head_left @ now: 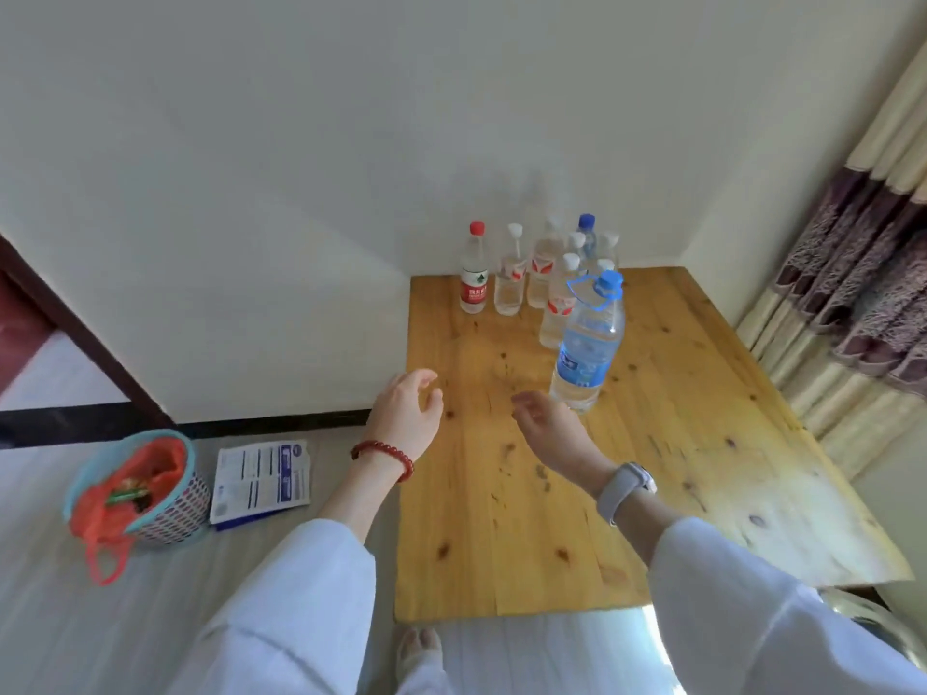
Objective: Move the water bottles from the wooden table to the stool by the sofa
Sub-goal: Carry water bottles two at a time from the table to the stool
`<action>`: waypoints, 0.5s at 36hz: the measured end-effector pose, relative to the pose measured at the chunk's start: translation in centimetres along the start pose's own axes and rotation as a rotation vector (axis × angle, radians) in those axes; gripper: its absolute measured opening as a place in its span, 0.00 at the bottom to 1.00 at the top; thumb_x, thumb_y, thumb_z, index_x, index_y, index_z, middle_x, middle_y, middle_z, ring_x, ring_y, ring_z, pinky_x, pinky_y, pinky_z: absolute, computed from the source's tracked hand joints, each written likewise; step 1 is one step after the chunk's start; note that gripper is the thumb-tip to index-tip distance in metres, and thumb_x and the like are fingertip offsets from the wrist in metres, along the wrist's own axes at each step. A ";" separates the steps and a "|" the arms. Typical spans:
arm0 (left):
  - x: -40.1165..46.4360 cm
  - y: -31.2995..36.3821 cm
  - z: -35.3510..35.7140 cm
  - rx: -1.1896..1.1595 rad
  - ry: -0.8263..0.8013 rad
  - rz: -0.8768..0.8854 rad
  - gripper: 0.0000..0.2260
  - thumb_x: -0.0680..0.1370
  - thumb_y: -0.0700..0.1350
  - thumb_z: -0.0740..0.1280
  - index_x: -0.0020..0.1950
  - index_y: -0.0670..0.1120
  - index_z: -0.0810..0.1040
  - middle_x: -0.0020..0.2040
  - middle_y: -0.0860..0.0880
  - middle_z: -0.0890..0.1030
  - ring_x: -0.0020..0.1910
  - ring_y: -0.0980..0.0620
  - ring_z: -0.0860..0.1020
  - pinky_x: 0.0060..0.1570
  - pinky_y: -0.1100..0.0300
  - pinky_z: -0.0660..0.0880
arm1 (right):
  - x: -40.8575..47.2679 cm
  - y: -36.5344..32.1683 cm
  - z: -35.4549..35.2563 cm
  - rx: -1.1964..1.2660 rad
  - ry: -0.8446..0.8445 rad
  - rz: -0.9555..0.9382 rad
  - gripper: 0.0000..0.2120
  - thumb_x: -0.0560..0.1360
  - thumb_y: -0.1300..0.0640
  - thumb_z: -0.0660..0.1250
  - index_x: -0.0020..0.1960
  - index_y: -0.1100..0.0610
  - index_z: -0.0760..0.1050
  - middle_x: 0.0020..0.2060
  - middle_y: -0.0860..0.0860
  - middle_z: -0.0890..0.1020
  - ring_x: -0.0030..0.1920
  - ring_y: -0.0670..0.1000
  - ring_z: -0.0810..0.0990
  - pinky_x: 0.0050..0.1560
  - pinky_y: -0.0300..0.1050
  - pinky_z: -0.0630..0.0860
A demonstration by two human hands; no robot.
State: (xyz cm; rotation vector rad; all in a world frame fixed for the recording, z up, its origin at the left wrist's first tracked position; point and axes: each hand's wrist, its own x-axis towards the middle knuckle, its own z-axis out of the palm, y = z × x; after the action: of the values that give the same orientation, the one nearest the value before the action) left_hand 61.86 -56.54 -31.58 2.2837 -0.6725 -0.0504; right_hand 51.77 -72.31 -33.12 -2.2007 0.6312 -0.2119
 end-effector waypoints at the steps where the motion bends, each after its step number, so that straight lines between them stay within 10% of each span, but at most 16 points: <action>1: 2.3 -0.8 0.0 -0.007 -0.010 0.006 0.13 0.78 0.45 0.60 0.61 0.44 0.73 0.58 0.46 0.77 0.57 0.50 0.75 0.54 0.60 0.71 | 2.3 -0.5 0.5 0.006 0.024 0.015 0.14 0.77 0.57 0.56 0.60 0.56 0.72 0.51 0.53 0.80 0.46 0.55 0.80 0.37 0.39 0.70; 14: 28.0 -7.5 1.8 -0.083 -0.126 -0.011 0.16 0.77 0.48 0.60 0.64 0.46 0.69 0.61 0.45 0.75 0.58 0.49 0.74 0.53 0.60 0.70 | 26.6 -3.6 2.3 0.133 0.279 0.214 0.22 0.76 0.59 0.58 0.69 0.57 0.61 0.63 0.54 0.72 0.39 0.45 0.74 0.31 0.35 0.70; 18: 33.3 -7.5 4.4 -0.135 -0.138 -0.019 0.19 0.77 0.49 0.62 0.66 0.47 0.66 0.63 0.45 0.72 0.58 0.48 0.74 0.53 0.58 0.71 | 32.1 -3.4 2.1 0.162 0.377 0.184 0.23 0.75 0.58 0.61 0.69 0.56 0.61 0.64 0.55 0.72 0.58 0.52 0.73 0.52 0.44 0.69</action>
State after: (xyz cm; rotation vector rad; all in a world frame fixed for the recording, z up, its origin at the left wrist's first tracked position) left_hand 92.90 -71.01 -34.47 2.1707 -0.6971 -0.2566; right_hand 81.39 -85.36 -33.81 -1.9471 0.9819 -0.5692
